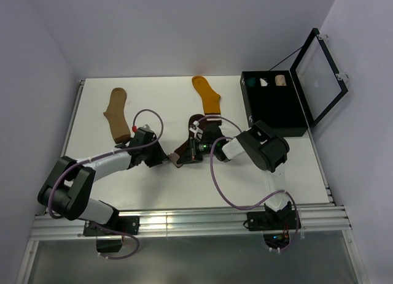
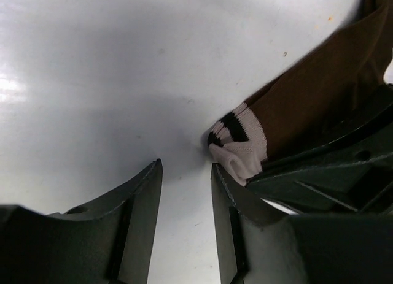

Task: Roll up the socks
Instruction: Roll the sock at the center of the board.

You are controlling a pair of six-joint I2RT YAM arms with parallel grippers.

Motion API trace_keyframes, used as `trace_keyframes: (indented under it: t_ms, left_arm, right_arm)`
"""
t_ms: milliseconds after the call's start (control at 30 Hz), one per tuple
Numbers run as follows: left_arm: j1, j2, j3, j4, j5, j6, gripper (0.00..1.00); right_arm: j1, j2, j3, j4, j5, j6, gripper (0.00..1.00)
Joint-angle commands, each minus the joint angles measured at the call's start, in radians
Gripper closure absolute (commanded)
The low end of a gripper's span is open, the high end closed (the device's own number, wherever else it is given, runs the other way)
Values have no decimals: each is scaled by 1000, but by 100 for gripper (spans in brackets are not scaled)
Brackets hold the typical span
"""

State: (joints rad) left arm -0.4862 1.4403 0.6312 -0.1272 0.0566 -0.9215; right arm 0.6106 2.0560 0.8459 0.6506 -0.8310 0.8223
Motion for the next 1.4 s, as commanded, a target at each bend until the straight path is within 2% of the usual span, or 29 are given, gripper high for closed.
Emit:
trace_keyframes:
  t_ms: [0, 567, 967, 1167, 1367]
  left_arm:
    - [-6, 29, 35, 24, -3, 4, 57]
    - [-6, 77, 82, 17, -31, 6, 54]
    - [-9, 164, 166, -115, -52, 41, 56]
    - [-29, 186, 179, -144, -86, 50, 59]
    - [-49, 216, 196, -167, -87, 61, 60]
  right_arm:
    - [-6, 7, -1, 1, -2, 0, 100]
    - [-8, 4, 7, -26, 12, 8, 100]
    - [-6, -11, 21, -104, 53, -6, 95]
    - [-6, -25, 30, -149, 81, -11, 90]
    - [-2, -83, 47, -258, 156, -50, 73]
